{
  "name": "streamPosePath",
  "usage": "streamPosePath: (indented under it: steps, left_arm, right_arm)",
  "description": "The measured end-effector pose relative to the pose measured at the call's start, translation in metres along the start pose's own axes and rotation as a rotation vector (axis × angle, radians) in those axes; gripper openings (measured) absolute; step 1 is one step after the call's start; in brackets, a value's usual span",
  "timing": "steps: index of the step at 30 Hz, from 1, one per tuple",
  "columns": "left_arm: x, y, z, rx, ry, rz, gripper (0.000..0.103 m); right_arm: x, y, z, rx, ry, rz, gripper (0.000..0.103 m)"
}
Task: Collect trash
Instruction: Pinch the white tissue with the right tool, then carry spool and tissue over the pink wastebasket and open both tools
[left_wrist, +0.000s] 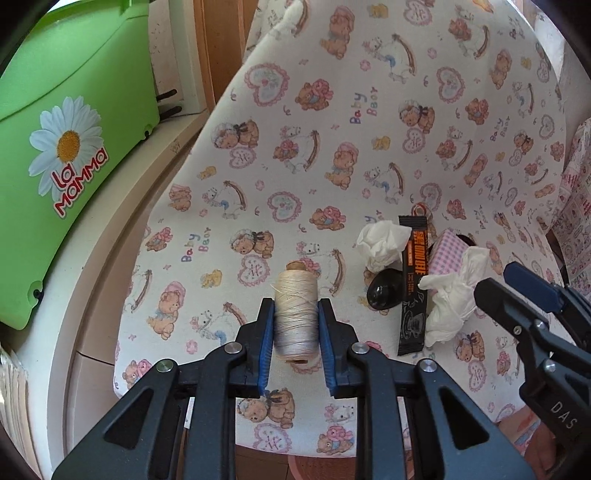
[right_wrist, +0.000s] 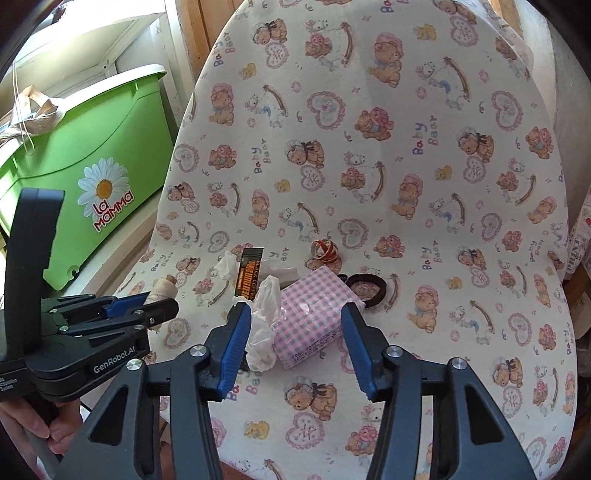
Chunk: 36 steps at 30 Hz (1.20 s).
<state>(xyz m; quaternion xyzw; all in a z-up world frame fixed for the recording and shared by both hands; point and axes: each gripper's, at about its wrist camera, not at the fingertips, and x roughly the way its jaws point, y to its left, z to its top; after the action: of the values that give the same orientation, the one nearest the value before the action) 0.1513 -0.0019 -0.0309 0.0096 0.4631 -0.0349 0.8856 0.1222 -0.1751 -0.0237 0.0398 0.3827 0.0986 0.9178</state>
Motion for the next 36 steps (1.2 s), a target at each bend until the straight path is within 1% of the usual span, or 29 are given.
streamPosePath:
  steps: [2,4,6,7,8,10,11,12,16,18,19,20,22,24,26,27,28,32,36]
  left_arm:
    - [-0.002,0.005,0.0,-0.018,-0.015,0.004,0.022]
    - [-0.005,0.009,-0.002,-0.029,-0.028,0.009,0.022]
    - [-0.006,0.014,-0.002,-0.03,-0.043,0.02,0.022]
    - [-0.008,0.014,-0.003,-0.025,-0.051,0.03,0.022]
    - [-0.007,0.012,0.0,-0.018,-0.057,0.041,0.022]
    - [-0.01,0.011,-0.002,-0.003,-0.071,0.036,0.022]
    - [-0.011,0.012,-0.003,0.004,-0.076,0.028,0.022]
    - [-0.012,0.013,-0.004,0.008,-0.084,0.024,0.022]
    - [-0.017,0.022,-0.014,0.008,-0.109,0.017,0.022]
    - [-0.019,0.028,-0.016,-0.007,-0.11,0.038,0.022]
    - [-0.021,0.031,-0.017,-0.031,-0.112,0.033,0.022]
    - [-0.023,0.034,-0.017,-0.056,-0.114,0.014,0.022]
    - [-0.025,0.034,-0.017,-0.071,-0.115,-0.002,0.022]
    - [-0.029,0.028,-0.017,-0.047,-0.129,0.021,0.022]
    - [-0.037,0.02,-0.019,-0.017,-0.146,0.097,0.022]
    - [-0.042,0.017,-0.021,-0.009,-0.16,0.098,0.022]
    - [-0.048,0.015,-0.023,-0.008,-0.172,0.079,0.022]
    - [-0.065,0.012,-0.032,-0.018,-0.182,0.022,0.022]
    - [-0.072,0.005,-0.044,0.007,-0.161,-0.012,0.022]
  right_arm:
    - [0.003,0.002,0.0,-0.002,0.0,0.01,0.053]
    - [0.006,0.003,0.0,0.001,0.003,0.024,0.048]
    - [0.009,0.005,0.0,-0.003,0.008,0.033,0.041]
    - [0.011,0.006,0.0,-0.004,0.01,0.035,0.04]
    - [0.013,0.007,0.0,-0.002,0.012,0.037,0.037]
    - [0.017,0.008,-0.001,0.004,0.018,0.042,0.03]
    - [0.018,0.008,-0.001,0.001,0.021,0.047,0.014]
    - [0.019,0.01,0.0,-0.006,0.023,0.048,0.003]
    - [0.014,0.008,0.001,0.005,0.004,0.04,0.003]
    - [0.008,0.006,0.002,0.01,-0.009,0.045,0.003]
    - [0.005,0.006,0.003,0.01,-0.014,0.047,0.003]
    - [0.002,0.005,0.003,0.012,-0.018,0.052,0.003]
    - [-0.005,0.003,0.002,0.016,-0.026,0.062,0.003]
    - [-0.011,0.002,0.0,0.014,-0.03,0.065,0.003]
    - [-0.019,-0.001,-0.004,0.011,-0.034,0.056,0.003]
    - [-0.024,-0.002,-0.007,0.013,-0.035,0.055,0.003]
    - [-0.029,-0.004,-0.009,0.018,-0.035,0.06,0.003]
    - [-0.05,-0.005,-0.016,0.033,-0.045,0.092,0.003]
    - [-0.067,0.004,-0.027,-0.019,-0.054,0.08,0.003]
